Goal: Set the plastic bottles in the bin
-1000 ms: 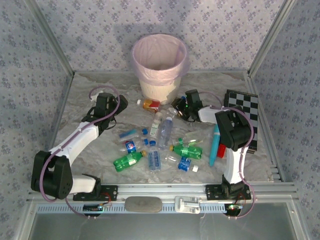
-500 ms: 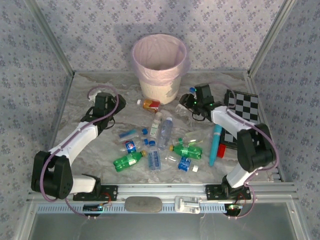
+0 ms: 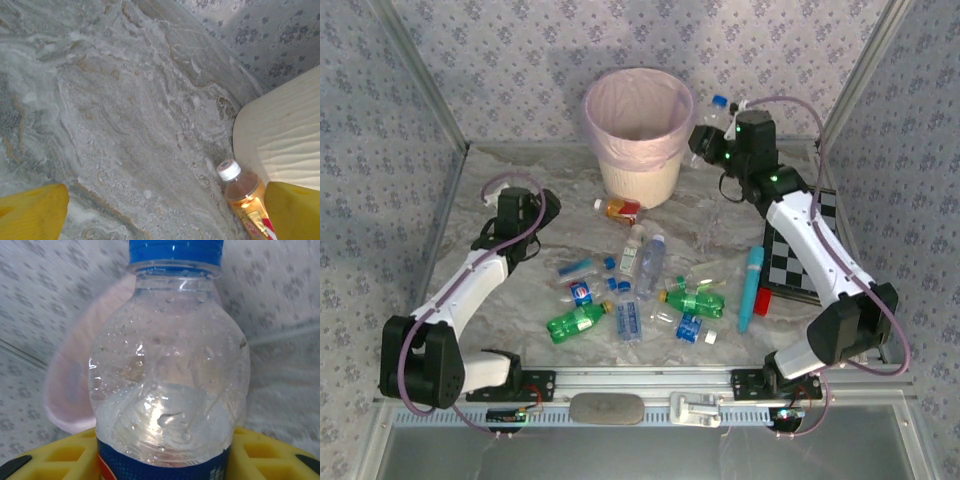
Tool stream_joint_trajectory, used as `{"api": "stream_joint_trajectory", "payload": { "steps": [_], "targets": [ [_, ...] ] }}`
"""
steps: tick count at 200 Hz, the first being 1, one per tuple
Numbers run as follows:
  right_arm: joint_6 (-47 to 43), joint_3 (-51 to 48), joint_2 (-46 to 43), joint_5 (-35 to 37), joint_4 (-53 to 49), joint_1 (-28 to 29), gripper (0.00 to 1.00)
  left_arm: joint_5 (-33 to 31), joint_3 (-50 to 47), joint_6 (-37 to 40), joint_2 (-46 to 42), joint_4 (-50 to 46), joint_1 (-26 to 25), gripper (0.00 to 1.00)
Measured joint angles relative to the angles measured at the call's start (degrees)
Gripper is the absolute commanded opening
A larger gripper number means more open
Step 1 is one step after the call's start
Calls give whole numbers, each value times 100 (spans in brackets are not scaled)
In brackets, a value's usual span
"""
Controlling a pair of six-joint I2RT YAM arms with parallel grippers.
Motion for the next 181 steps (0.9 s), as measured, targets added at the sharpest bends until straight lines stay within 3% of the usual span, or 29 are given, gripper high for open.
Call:
{"api": "stream_joint_trajectory", "payload": {
  "steps": [34, 76, 130, 155, 165, 181],
  "targets": [
    [-146, 1012, 518, -13, 120, 155, 50, 114, -264, -22, -52, -7, 0, 100],
    [-240, 2369, 1836, -4, 76, 400, 50, 243, -313, -15, -234, -17, 0, 100],
    [-341, 4660, 3812, 31, -866, 636, 50, 267, -494, 125, -588, -31, 13, 100],
    [-323, 5202, 4286, 55, -1172, 702, 51, 323, -575, 199, -610, -68, 48, 100],
    [-293, 5263, 4382, 74, -1187, 719, 54, 352, -595, 223, -610, -72, 66, 100],
    [-201, 5331, 4435, 96, -1158, 750, 67, 374, -601, 245, -610, -87, 70, 100]
  ]
}}
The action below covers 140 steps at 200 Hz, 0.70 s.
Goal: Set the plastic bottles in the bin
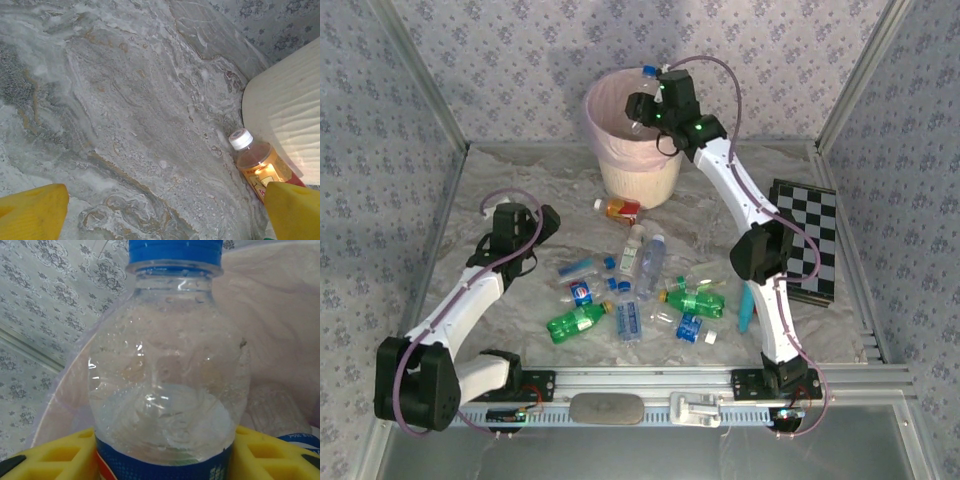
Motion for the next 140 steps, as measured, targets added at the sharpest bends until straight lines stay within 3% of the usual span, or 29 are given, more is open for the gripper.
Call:
{"api": "stream_joint_trajectory", "payload": {
  "steps": [18, 46, 109, 140],
  "targets": [
    [136, 57, 35, 7, 2, 15, 79, 57, 0, 17, 0, 0, 0, 100],
    [208, 205, 142, 13, -2, 26, 88, 127, 0, 22, 0, 0, 0, 100],
    [164, 208, 13, -4, -162, 31, 96, 518, 0, 13, 0, 7, 0, 100],
    [111, -632, -789, -24, -173, 52, 98, 774, 15, 15, 0, -2, -26, 100]
  ]
}}
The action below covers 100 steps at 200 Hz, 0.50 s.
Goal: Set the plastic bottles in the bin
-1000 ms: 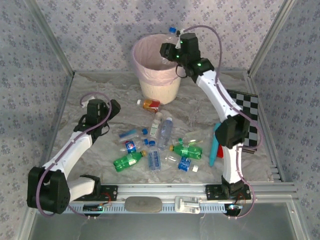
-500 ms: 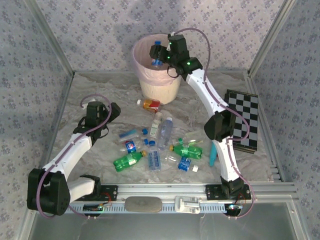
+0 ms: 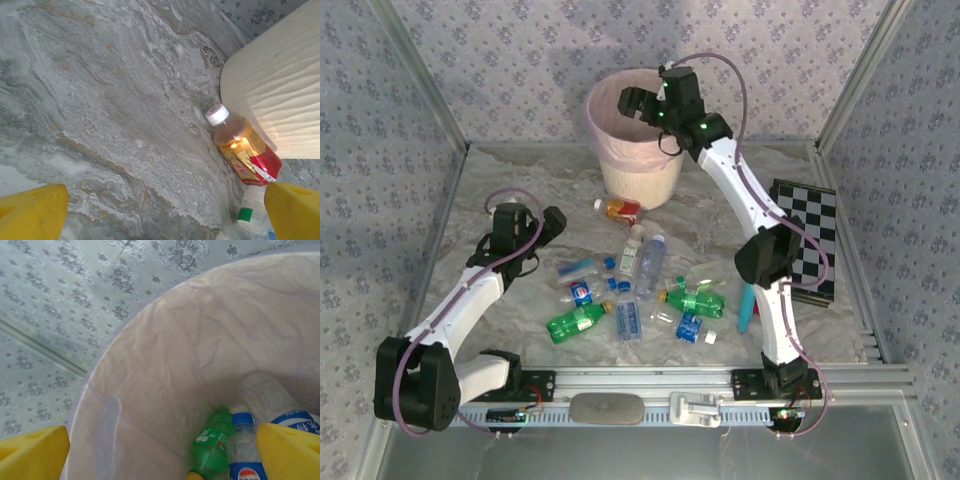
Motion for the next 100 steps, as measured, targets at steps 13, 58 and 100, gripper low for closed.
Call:
{"api": "stream_joint_trajectory", "payload": {
  "steps": [13, 58, 100],
  "targets": [
    [-17, -514, -503, 13, 11, 9, 99, 81, 35, 0, 0, -35, -48, 100],
    [-81, -2813, -2555, 98, 361, 11, 100, 81, 278, -7, -114, -267, -533, 100],
    [-66, -4942, -4260, 317, 463, 48, 100, -149, 280, -68, -605, -544, -1180, 100]
  ]
}}
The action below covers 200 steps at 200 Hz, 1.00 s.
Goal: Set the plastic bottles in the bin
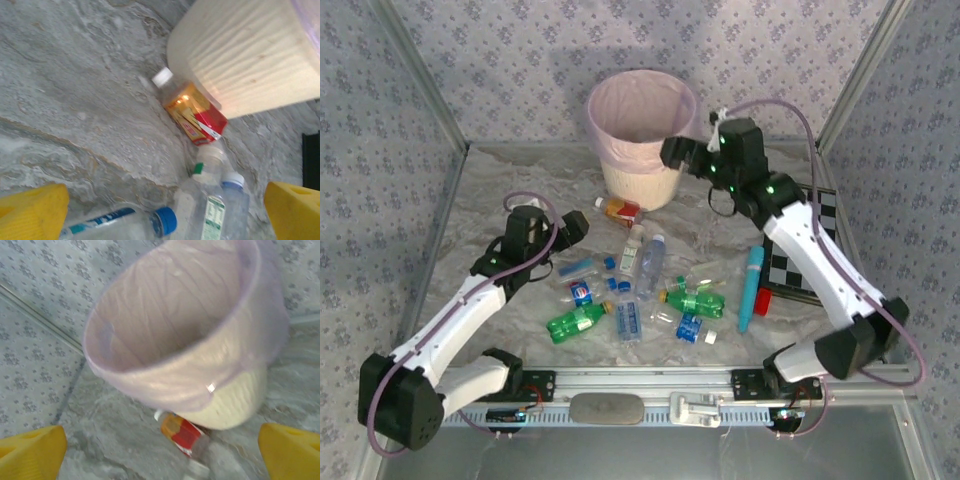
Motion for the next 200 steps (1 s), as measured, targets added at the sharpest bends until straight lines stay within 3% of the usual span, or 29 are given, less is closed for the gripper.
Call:
{"api": "stream_joint_trajectory", "payload": {
  "steps": [56, 106, 157, 200],
  "targets": [
    [310, -2374, -1569, 72, -256, 164, 100, -254, -376, -105, -431, -87, -535, 100],
    [787, -4019, -2317, 160, -664, 295, 100, -350, -422, -63, -313, -103, -859, 100],
    [1202, -4804, -2763, 245, -894, 363, 100, -555, -645, -105, -46, 15, -1213, 100],
    [1510, -4946, -2363, 144, -474, 310, 100, -765, -691, -173, 76, 184, -1421, 100]
  ]
}}
